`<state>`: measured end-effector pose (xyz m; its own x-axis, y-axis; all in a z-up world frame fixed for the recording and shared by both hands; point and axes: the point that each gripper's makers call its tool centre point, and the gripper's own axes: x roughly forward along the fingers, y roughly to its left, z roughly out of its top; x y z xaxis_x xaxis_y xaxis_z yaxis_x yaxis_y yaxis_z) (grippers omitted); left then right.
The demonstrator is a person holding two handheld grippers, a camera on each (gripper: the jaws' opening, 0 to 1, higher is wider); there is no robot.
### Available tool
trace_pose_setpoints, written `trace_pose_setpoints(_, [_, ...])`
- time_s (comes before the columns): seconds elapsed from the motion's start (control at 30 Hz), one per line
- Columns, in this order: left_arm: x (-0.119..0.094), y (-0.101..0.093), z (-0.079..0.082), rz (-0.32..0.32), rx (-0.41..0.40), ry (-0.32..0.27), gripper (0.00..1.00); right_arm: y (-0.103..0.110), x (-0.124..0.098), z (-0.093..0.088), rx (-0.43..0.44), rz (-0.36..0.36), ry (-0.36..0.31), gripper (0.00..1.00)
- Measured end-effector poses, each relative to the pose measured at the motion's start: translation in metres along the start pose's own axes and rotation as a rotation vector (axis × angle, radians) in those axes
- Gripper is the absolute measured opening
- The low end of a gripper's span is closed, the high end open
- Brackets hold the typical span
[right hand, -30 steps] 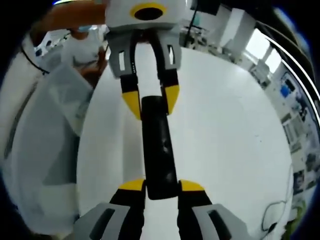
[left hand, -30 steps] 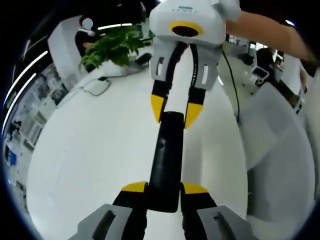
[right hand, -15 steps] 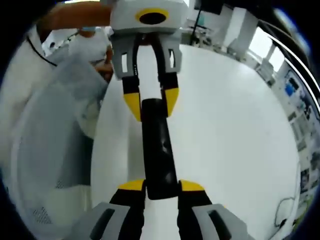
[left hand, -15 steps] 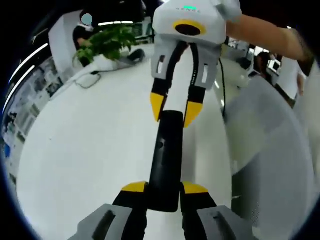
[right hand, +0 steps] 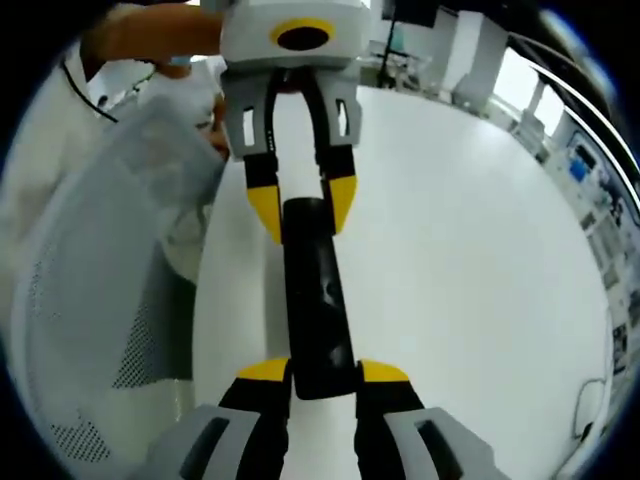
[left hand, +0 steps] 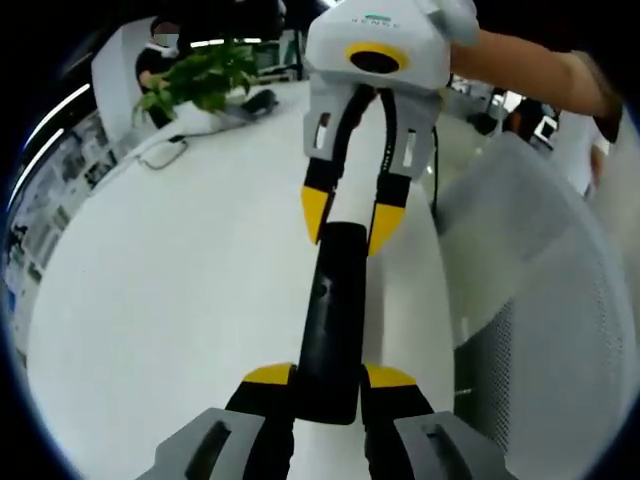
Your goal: Press the specified remote control buttons in sequence, fully releasing each button before pressing the next.
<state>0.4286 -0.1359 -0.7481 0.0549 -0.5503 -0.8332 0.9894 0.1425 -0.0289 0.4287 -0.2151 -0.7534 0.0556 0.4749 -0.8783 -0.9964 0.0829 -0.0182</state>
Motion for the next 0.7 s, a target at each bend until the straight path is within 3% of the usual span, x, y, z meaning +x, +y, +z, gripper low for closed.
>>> trace_pose_setpoints(0.7, [0.019, -0.012, -0.017, 0.001, -0.001, 0.030, 0.24, 0.012, 0.018, -0.006, -0.005, 0.009, -0.006, 0.21])
